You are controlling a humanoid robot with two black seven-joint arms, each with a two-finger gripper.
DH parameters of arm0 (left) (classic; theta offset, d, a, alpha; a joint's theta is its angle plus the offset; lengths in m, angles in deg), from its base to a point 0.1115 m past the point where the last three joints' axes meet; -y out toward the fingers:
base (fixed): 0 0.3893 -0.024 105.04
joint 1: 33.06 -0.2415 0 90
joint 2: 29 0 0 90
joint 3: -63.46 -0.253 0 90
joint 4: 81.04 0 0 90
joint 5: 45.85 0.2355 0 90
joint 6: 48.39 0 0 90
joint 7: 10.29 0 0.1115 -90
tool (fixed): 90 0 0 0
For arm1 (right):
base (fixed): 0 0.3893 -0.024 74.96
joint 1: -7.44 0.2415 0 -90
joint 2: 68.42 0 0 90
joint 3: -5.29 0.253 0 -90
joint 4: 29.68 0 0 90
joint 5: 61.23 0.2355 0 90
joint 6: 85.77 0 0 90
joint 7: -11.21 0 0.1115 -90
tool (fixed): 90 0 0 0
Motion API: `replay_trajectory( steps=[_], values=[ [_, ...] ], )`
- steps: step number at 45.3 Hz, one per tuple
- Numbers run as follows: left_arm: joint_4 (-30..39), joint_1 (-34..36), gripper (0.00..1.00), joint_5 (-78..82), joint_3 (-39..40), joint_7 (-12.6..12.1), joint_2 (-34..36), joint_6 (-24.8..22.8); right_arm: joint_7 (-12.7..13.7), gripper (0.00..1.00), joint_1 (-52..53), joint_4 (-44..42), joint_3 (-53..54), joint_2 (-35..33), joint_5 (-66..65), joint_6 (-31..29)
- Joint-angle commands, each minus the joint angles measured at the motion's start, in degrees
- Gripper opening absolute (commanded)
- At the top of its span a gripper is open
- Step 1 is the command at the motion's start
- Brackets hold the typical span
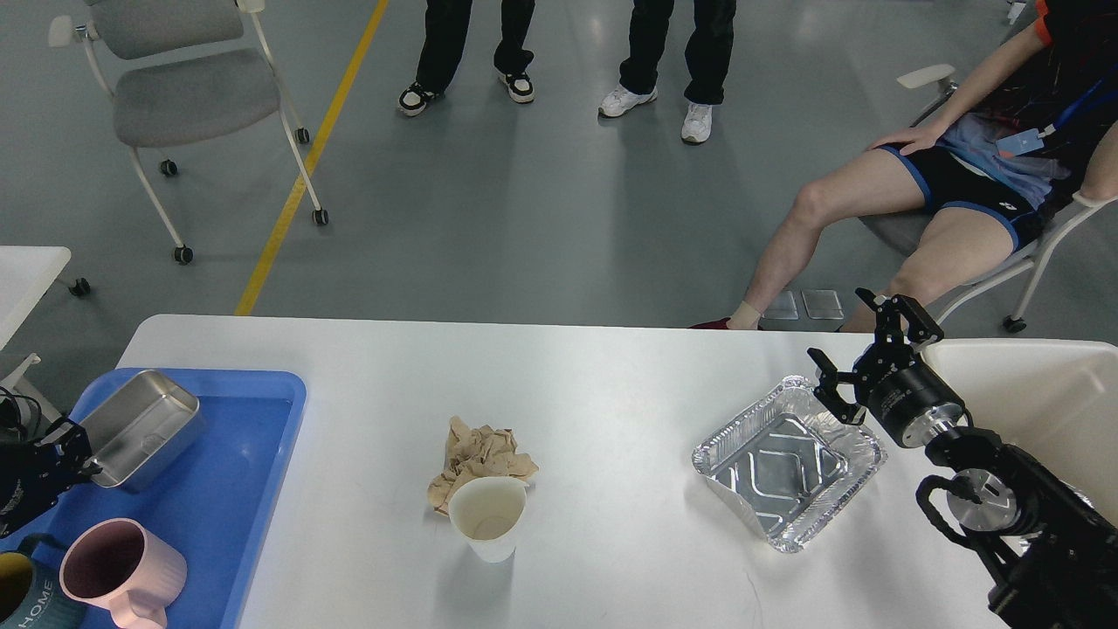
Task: Tidy desktop
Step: 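Lift the steel box and place it into the blue tray, then open the left gripper and raise it away from the tray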
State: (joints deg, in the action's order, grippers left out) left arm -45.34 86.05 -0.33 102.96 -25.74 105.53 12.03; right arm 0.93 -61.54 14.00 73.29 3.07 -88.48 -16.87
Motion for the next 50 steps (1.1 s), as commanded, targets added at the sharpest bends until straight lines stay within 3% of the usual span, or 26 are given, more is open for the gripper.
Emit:
replay_trajectory(
  steps=[1, 7, 13, 23, 26, 40, 50],
  values=[
    [-0.4, 0.0, 0.09, 0.0, -0.3, 0.0, -1.5, 0.7, 0.0, 1.00, 0.0, 0.1, -0.1, 0.0, 0.0, 0.0],
    [-0.7, 0.0, 0.12, 0.0, -0.4, -0.1, -1.8, 0.7, 0.0, 1.00, 0.0, 0.1, 0.0, 0.0, 0.0, 0.0],
    [-0.6, 0.0, 0.24, -0.1, -0.4, -0.5, -1.7, 0.4, 0.0, 1.00, 0.0, 0.0, 0.0, 0.0, 0.0, 0.0],
    [-0.6, 0.5, 0.69, -1.0, 0.0, -0.7, -1.1, 0.1, 0.0, 1.00, 0.2, 0.1, 0.0, 0.0, -0.1, 0.0],
    [-0.5, 0.9, 0.77, -1.0, 0.5, -0.6, -0.9, -0.3, 0.0, 1.00, 0.4, 0.0, -0.1, 0.0, -0.1, 0.0],
    [2.4, 4.1, 0.84, -3.0, 1.2, 0.1, 1.4, -1.7, 0.0, 1.00, 0.5, 0.1, -0.1, 0.1, -0.1, 0.1],
    [21.5, 3.6, 0.84, -3.2, 3.4, 0.0, 6.3, 2.6, 0.0, 1.00, 0.5, 0.2, -0.1, 0.1, -0.1, 0.2]
  ],
)
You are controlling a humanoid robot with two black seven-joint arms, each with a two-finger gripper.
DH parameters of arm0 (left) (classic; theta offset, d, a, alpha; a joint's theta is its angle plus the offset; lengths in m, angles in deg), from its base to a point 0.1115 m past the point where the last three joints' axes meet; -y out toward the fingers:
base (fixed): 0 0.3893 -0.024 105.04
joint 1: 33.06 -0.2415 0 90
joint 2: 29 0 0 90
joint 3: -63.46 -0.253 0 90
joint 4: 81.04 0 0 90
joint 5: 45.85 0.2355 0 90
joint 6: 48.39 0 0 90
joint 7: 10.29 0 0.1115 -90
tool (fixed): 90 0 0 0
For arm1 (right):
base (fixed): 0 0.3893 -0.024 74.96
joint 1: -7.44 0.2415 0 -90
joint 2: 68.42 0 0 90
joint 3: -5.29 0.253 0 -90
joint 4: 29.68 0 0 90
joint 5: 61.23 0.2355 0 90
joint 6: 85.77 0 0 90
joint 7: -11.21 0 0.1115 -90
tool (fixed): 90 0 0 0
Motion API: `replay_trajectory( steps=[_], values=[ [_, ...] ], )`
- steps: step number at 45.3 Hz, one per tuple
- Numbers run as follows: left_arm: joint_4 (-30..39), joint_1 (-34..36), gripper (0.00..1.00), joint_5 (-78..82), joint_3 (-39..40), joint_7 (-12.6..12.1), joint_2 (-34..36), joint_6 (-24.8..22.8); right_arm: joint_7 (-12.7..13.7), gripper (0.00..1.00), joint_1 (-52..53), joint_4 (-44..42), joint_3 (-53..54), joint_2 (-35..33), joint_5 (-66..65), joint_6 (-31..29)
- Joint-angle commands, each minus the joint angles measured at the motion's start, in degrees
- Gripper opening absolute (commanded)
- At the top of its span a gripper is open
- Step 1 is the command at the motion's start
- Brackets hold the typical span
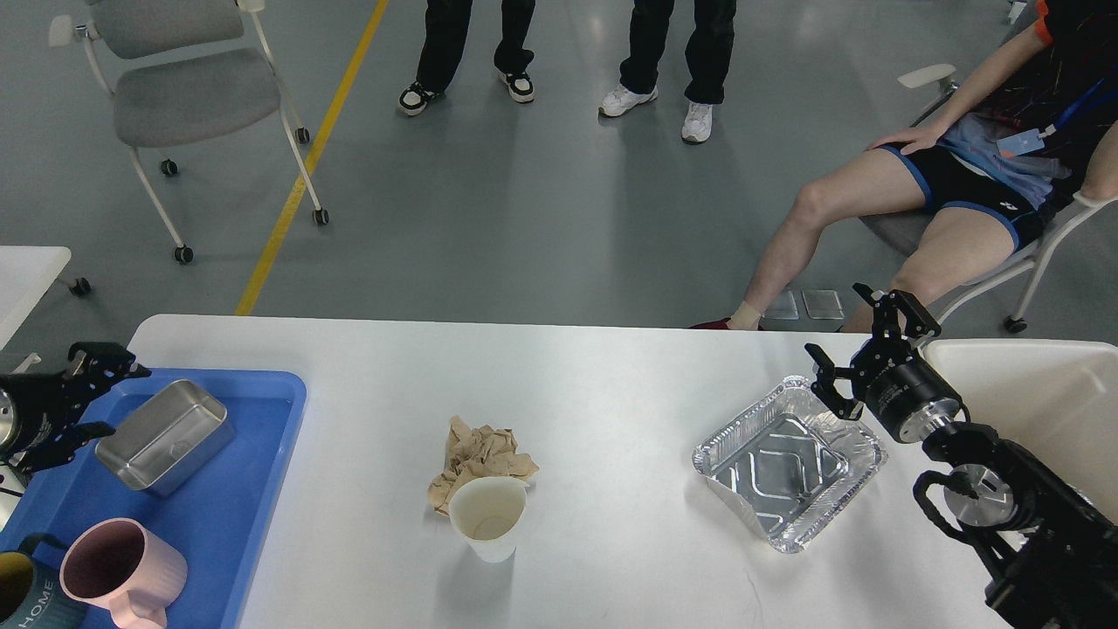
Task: Tidy desktop
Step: 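Open the left gripper and raise it away from the tray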
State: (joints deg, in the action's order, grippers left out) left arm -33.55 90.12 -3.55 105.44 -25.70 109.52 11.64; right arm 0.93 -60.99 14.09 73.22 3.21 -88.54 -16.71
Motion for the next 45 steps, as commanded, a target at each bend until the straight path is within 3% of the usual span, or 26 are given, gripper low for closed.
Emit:
replay_trajectory(
  steps=[1, 8, 14, 22, 25, 31, 36, 45],
  values=[
    [11.6, -0.6, 0.84, 0.0, 0.9, -0.1, 2.5, 3.9, 0.0, 1.00, 0.0, 0.1, 0.0, 0.0, 0.1, 0.0],
    [20.4, -0.7, 0.84, 0.0, 2.1, 0.1, 2.6, 8.3, 0.0, 1.00, -0.1, 0.2, 0.0, 0.0, 0.1, 0.0],
    [24.0, -1.7, 0.84, -0.7, 8.3, 0.5, -0.6, 9.6, 0.0, 1.00, -0.3, 0.2, 0.0, 0.0, 0.0, -0.1],
    [24.5, -6.2, 0.87, -4.2, 20.7, 4.5, -9.7, 9.5, 0.0, 1.00, -0.3, 0.2, 0.0, -0.1, 0.1, -0.1],
    [24.2, -8.2, 0.92, -7.1, 26.7, 6.0, -15.4, 9.5, 0.0, 1.00, -0.3, 0.1, 0.0, -0.1, 0.1, -0.1],
    [22.5, -10.5, 0.95, -11.4, 31.7, 6.3, -24.6, 9.7, 0.0, 1.00, -0.3, 0.2, 0.0, 0.0, 0.1, -0.1],
    [15.8, -11.0, 0.96, -11.9, 35.7, 6.3, -32.3, 9.8, 0.0, 1.00, -0.3, 0.3, 0.0, -0.1, 0.1, -0.1],
    [8.4, -12.0, 0.97, -12.2, 42.6, 7.7, -38.8, 9.4, 0.0, 1.00, -0.6, 0.4, 0.1, -0.4, 0.1, -0.2]
  ],
)
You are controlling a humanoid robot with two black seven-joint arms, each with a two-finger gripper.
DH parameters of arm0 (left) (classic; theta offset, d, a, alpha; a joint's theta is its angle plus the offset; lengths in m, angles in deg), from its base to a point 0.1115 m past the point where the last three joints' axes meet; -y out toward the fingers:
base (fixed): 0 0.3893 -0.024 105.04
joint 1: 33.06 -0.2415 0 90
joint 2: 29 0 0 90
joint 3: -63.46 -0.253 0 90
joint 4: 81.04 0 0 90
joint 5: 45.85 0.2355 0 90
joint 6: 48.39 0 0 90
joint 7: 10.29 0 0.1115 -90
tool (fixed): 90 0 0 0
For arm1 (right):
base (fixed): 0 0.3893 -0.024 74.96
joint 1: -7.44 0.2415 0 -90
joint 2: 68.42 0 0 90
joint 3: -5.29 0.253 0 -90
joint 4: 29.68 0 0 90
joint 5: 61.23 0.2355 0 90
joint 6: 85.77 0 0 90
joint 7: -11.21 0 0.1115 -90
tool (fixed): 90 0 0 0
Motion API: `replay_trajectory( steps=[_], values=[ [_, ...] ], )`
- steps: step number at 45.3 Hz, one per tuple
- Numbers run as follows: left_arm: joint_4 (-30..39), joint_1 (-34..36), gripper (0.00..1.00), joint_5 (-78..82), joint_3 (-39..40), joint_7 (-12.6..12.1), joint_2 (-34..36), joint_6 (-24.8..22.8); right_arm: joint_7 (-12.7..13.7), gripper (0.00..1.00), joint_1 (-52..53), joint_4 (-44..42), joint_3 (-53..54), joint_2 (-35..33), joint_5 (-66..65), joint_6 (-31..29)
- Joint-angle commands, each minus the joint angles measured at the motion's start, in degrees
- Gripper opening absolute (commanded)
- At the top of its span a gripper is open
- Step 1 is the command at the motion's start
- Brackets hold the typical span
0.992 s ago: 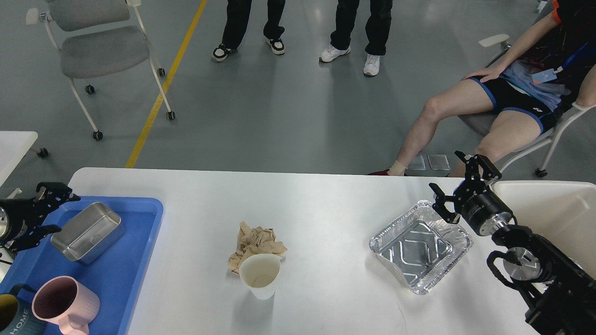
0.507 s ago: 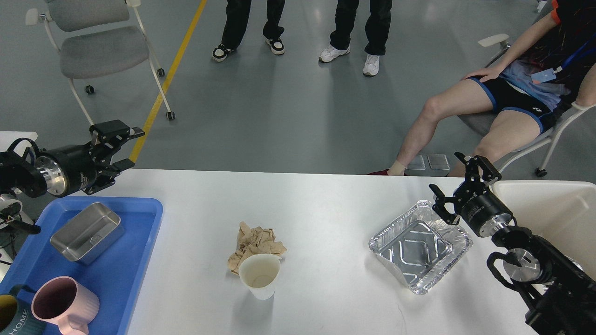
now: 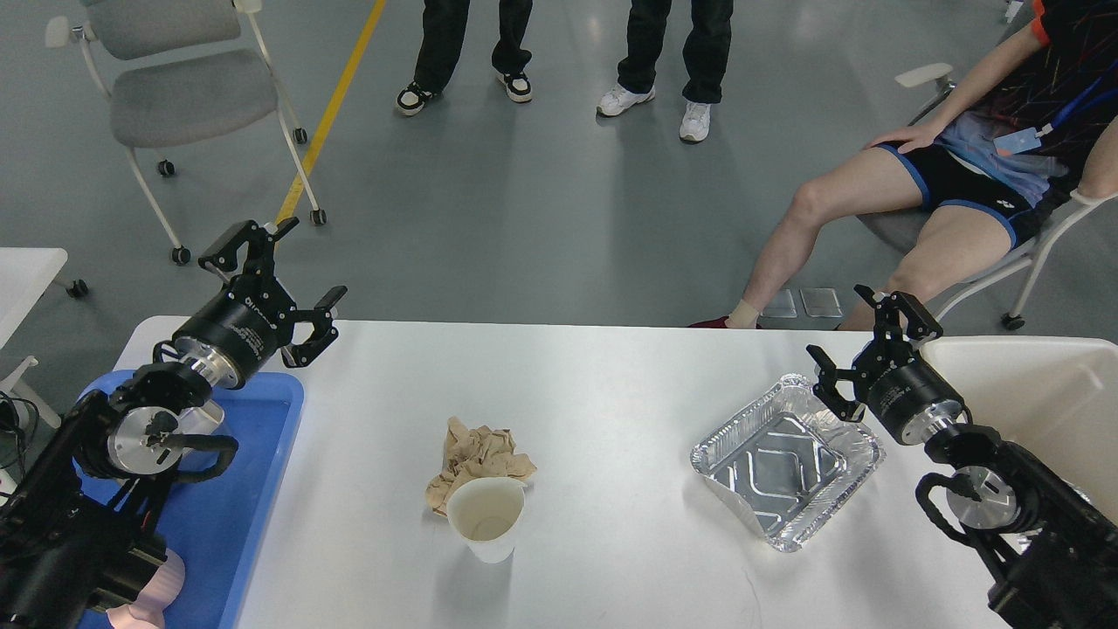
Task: Tidy desktop
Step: 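Open the left gripper and raise it away from the tray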
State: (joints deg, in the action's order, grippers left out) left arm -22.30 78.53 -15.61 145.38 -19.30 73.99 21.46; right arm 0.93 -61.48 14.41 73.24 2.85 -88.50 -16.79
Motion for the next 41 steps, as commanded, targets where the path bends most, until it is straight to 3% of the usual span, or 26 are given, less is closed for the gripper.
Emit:
replay_trajectory(
  steps=[1, 5, 14, 19, 32, 41],
  values=[
    [-3.0, -0.4, 0.97, -0.1, 2.7, 1.7, -3.8, -0.5, 0.0, 1.00, -0.1, 0.2, 0.0, -0.1, 0.0, -0.1],
    [-4.0, -0.5, 0.97, -0.1, 2.4, 3.4, -6.2, -0.6, 0.0, 1.00, -0.1, 0.3, 0.1, -0.1, 0.0, -0.1],
    [-6.1, -0.5, 0.97, -0.1, 1.9, 3.6, -9.6, -0.7, 0.1, 1.00, -0.2, 1.8, 0.0, -1.0, 0.1, -0.6],
    [-6.1, -1.7, 0.97, -0.1, 1.8, 3.6, -10.9, -0.6, 0.7, 1.00, -0.9, 5.9, -0.5, -5.4, -0.1, -1.7],
    [-6.1, -2.7, 0.97, -0.1, 1.8, 3.6, -12.1, -0.1, 1.4, 1.00, 3.4, 10.8, -18.3, -24.3, -1.0, -3.5],
    [-6.1, -3.0, 0.97, 0.0, -1.0, 3.7, -12.4, 0.1, 3.6, 1.00, 9.9, 21.1, -32.6, -38.4, -5.6, -4.2]
  ],
)
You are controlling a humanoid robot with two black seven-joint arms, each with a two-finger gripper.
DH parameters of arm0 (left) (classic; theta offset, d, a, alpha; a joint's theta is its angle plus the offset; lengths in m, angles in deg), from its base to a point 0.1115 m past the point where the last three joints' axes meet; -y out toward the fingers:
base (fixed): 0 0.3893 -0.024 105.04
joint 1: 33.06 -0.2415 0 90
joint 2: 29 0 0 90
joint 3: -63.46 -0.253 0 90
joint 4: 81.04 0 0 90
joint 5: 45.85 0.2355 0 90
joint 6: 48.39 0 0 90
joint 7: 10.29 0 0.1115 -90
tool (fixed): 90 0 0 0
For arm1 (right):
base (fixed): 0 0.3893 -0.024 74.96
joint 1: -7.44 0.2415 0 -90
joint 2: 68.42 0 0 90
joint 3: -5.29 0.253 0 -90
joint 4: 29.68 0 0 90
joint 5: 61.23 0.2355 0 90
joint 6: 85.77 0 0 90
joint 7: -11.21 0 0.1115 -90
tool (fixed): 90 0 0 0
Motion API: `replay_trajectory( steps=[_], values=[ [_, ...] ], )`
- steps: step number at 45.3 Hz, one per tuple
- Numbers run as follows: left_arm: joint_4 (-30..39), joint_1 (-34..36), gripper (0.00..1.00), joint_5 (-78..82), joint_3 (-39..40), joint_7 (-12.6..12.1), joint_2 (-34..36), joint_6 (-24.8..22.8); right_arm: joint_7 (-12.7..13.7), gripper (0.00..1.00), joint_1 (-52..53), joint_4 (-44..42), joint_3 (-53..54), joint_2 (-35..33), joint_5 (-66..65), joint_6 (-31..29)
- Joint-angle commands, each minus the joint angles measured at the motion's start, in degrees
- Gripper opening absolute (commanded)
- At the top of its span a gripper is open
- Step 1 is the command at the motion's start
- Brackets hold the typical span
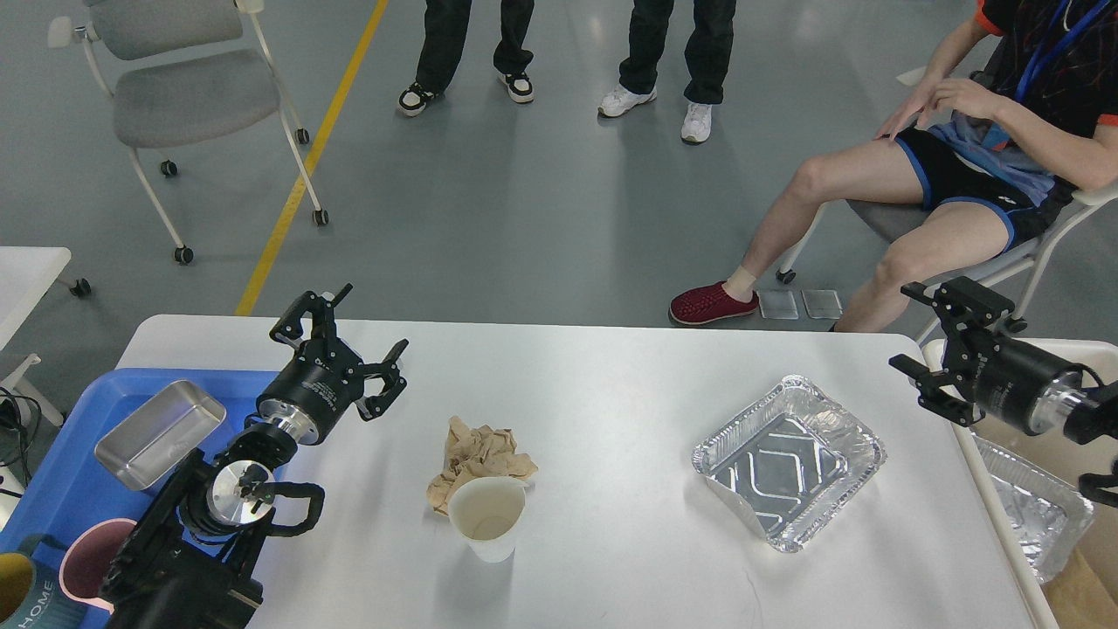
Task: Tidy desktop
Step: 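Open the left gripper and raise it away from the tray, then reach the right gripper to the edge of the foil tray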
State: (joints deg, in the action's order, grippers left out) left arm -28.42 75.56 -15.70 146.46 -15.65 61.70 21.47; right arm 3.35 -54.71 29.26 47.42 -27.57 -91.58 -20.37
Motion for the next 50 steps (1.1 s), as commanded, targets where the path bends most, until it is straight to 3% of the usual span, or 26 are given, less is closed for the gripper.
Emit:
replay_trajectory(
  steps=[1, 8, 16, 21, 29, 34, 39, 50],
  values=[
    [0.0, -0.1, 0.97, 0.1, -2.3, 0.1, -0.1, 0.2, 1.4, 1.00, 3.5, 7.7, -7.4, -9.5, -3.1, -1.1],
    [0.0, -0.2, 0.97, 0.1, -2.7, 0.1, -0.1, 0.1, 3.8, 1.00, 4.1, 19.1, -8.0, -19.2, -8.4, -3.4],
    [0.0, -0.4, 0.97, 0.1, -2.7, 0.1, 0.0, 0.2, 3.9, 1.00, 3.9, 27.5, -7.5, -30.5, -9.4, -5.0],
    [-0.1, -0.4, 0.97, 0.1, -3.1, 0.1, -0.1, 0.2, 3.9, 1.00, 3.6, 28.1, -7.6, -36.3, -9.4, -5.5],
    [-0.1, -0.5, 0.97, 0.1, -3.5, 0.1, -0.7, 0.3, 3.9, 1.00, 3.5, 27.9, -7.6, -39.5, -11.1, -6.2],
    [-0.1, -0.5, 0.97, 0.1, -3.5, 0.1, -0.8, 0.3, 3.9, 1.00, 4.1, 27.0, -7.5, -36.9, -19.6, -5.6],
    [-0.1, -0.9, 0.97, 0.1, -3.6, 0.1, -0.8, 0.5, 3.9, 1.00, 4.4, 24.9, -7.6, -28.1, -33.2, -5.4],
    [0.1, -2.1, 0.97, 0.1, -4.4, 0.0, -0.7, 1.2, 3.1, 1.00, 5.3, 8.2, -7.7, -8.4, -61.7, -5.6]
  ],
)
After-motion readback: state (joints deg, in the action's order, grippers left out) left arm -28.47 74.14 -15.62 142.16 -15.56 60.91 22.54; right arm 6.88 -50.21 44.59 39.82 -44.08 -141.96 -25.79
